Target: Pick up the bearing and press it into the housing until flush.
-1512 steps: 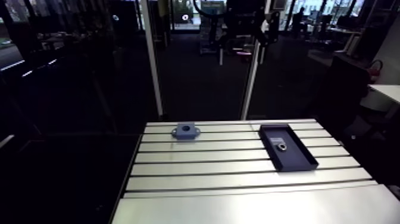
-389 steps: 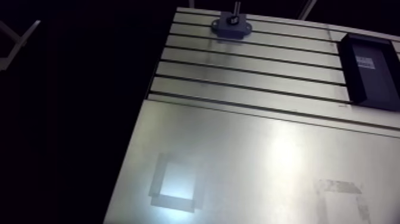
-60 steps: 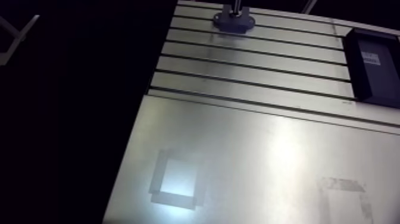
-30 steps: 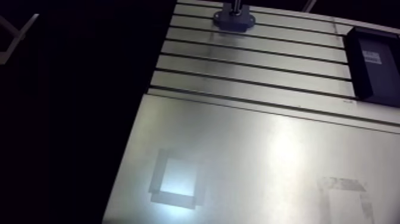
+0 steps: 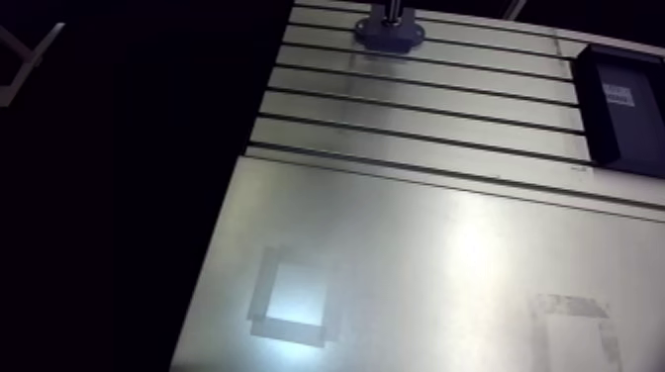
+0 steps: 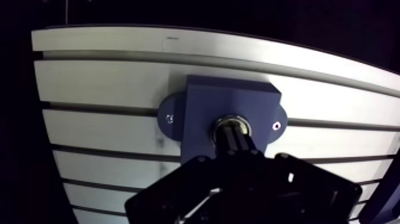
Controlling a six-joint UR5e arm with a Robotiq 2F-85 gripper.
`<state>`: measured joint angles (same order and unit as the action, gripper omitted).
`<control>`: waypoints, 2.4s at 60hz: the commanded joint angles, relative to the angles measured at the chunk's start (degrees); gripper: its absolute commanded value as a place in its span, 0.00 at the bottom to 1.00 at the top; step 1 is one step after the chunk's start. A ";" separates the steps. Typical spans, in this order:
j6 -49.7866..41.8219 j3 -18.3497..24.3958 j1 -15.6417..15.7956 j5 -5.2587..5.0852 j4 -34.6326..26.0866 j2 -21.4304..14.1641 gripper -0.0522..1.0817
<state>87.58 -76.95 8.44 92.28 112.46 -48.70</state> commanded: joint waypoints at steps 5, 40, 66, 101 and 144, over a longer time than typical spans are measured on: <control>0.00 -0.08 0.00 -0.03 0.00 0.06 0.90; 0.00 -0.52 0.00 0.04 0.00 0.06 0.90; 0.00 -0.70 0.00 0.04 0.00 -0.03 0.90; 0.00 -0.77 0.00 0.13 0.00 -0.28 0.90; 0.07 -1.48 -0.18 1.19 -3.00 -5.59 0.06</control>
<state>87.65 -78.03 8.27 92.49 111.81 -52.08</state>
